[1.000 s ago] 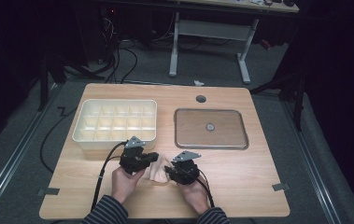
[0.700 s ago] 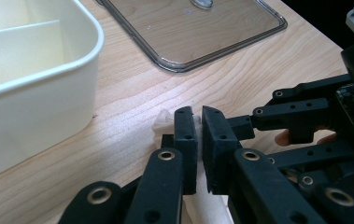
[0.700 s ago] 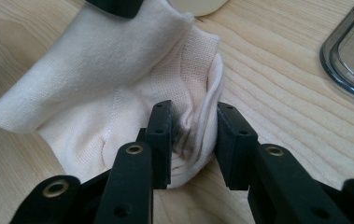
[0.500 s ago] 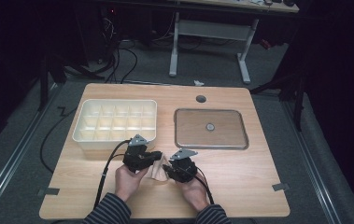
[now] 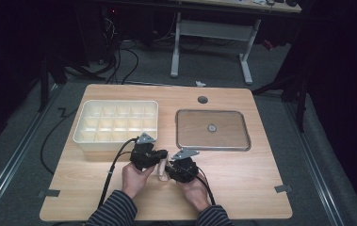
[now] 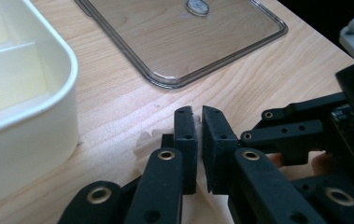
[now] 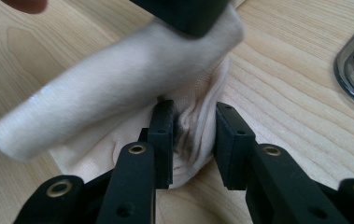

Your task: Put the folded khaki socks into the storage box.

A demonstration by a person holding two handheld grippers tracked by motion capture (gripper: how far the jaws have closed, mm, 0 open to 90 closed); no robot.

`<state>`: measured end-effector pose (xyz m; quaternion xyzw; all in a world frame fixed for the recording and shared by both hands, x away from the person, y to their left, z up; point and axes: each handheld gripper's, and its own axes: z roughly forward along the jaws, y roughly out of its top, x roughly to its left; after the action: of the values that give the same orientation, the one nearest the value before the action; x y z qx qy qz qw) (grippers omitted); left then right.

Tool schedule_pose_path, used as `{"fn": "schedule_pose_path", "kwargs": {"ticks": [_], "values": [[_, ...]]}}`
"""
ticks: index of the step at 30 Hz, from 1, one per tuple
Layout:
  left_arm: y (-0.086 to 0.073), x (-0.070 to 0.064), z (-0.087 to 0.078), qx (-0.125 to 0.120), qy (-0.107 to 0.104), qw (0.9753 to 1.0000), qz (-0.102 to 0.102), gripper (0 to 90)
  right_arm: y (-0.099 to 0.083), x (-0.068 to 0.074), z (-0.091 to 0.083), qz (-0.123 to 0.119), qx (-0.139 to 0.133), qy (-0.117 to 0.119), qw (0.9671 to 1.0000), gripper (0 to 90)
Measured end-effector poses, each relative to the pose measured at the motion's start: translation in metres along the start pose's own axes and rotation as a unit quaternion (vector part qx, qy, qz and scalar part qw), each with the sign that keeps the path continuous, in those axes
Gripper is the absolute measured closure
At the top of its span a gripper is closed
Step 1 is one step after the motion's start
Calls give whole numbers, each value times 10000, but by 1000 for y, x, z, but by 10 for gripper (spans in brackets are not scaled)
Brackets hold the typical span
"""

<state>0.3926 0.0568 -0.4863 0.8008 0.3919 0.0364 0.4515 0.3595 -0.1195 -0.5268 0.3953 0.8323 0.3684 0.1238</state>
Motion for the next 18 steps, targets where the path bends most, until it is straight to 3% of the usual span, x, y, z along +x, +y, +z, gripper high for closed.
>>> {"fn": "schedule_pose_path", "kwargs": {"ticks": [10, 18], "values": [[-7, 7, 10, 96, 155, 9998, -22, 854, 2, -3, 0, 28, 1, 55, 10000, 654], [-9, 4, 15, 131, 198, 9997, 26, 853, -8, -5, -28, 276, -297, -4, 9992, 646]]}}
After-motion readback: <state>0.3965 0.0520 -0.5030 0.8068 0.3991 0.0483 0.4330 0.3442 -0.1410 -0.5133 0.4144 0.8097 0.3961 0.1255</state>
